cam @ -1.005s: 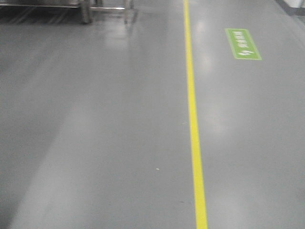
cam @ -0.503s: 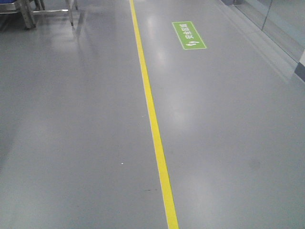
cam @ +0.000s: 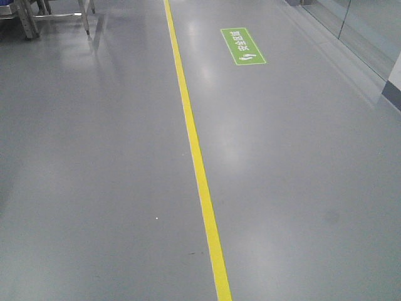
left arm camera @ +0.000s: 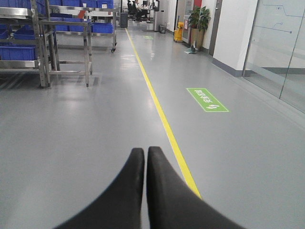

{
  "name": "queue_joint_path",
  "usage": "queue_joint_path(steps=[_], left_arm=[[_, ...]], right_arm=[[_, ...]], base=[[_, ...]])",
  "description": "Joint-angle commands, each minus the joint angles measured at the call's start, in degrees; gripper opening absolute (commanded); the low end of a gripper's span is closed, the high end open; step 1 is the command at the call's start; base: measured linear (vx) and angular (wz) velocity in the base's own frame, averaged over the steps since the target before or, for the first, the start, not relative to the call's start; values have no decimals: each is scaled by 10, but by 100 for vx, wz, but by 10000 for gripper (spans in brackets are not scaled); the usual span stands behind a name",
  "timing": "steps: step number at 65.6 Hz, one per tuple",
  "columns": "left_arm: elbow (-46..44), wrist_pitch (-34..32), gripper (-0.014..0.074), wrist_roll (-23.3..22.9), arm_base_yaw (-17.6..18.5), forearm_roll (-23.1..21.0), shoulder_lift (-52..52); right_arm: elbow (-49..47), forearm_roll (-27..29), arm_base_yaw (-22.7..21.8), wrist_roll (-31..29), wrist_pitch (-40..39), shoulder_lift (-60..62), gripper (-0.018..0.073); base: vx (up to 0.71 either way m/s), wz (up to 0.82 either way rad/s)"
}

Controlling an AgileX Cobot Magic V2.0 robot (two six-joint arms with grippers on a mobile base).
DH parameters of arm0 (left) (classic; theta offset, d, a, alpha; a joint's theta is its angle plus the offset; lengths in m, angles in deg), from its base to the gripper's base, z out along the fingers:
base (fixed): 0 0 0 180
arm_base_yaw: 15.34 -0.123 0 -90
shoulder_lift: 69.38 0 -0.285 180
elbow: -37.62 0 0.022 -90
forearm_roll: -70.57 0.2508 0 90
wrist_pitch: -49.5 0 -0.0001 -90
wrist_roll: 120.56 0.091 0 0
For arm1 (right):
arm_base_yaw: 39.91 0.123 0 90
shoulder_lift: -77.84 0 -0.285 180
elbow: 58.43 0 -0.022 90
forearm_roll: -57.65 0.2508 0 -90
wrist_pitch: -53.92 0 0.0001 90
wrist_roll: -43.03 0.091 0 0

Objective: Pour parts from conveyor to right shelf
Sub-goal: 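Drive along the yellow floor line carrying the blue part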

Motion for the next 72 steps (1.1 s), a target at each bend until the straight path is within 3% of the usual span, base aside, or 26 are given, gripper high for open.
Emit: queue_joint_path(steps=[1, 34, 72], left_arm=[[-11, -44, -6, -2, 3, 0, 6], [-11, -44, -6, -2, 3, 0, 6], [-11, -44, -6, -2, 3, 0, 6]], right_arm=[[-15, 5, 0, -1, -45, -8, -5], [-15, 5, 0, -1, -45, -8, -5], [-15, 5, 0, -1, -45, -8, -5]], base=[[11, -2], [21, -5], [46, 4]])
